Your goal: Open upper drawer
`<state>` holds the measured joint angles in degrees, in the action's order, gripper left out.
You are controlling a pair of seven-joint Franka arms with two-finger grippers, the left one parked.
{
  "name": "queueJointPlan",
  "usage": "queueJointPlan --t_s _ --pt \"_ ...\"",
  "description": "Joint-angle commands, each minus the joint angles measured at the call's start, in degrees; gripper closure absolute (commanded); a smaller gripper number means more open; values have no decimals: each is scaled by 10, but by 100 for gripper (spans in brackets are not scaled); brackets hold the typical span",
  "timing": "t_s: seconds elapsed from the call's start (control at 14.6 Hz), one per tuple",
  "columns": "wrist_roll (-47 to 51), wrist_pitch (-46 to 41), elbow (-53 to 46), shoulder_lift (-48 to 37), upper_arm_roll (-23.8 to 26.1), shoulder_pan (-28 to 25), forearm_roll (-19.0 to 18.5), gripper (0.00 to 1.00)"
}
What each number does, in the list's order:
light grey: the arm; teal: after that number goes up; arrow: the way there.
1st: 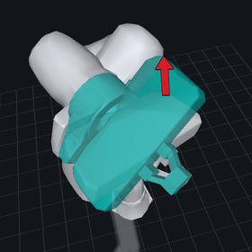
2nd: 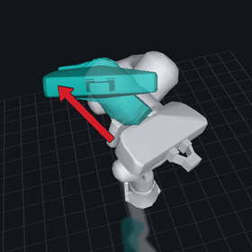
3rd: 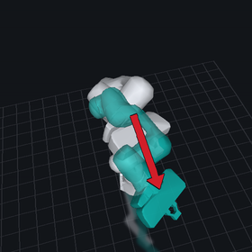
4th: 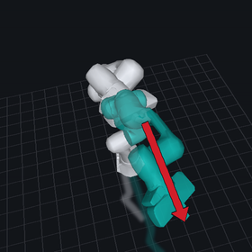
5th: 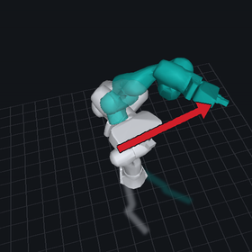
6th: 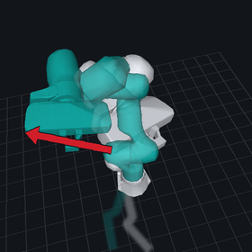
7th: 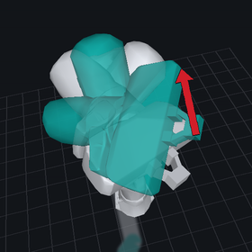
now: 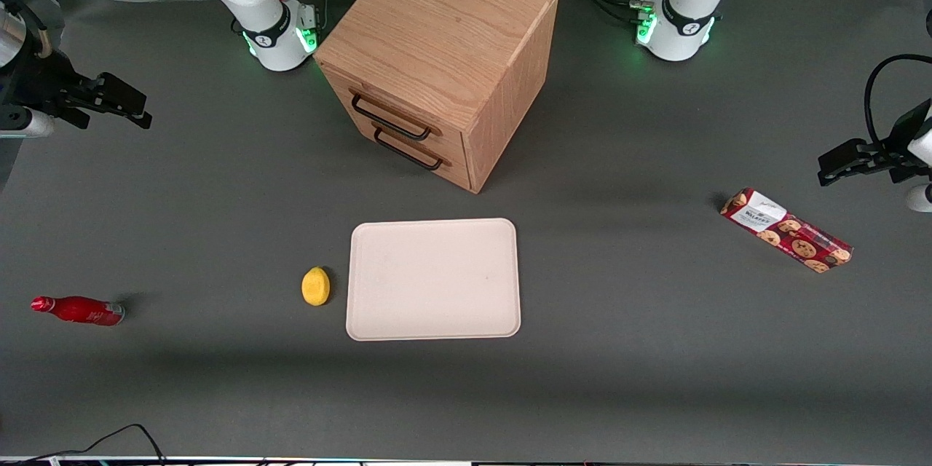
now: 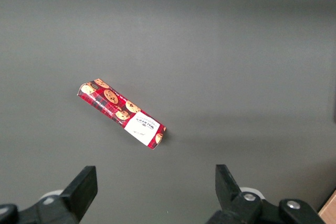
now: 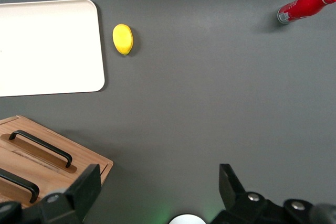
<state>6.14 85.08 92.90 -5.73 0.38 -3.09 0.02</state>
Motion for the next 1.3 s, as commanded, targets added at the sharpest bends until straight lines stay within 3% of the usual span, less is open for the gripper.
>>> queueJointPlan --t_s 0.0,0.89,1.03,1.23 --pt "-13 -11 -18 10 -6 -3 12 0" --pt "-7 -14 -17 11 -7 -5 22 0" --pt "-5 -38 -18 9 5 -9 22 0" --pt "-6 -40 -18 8 65 -9 23 0"
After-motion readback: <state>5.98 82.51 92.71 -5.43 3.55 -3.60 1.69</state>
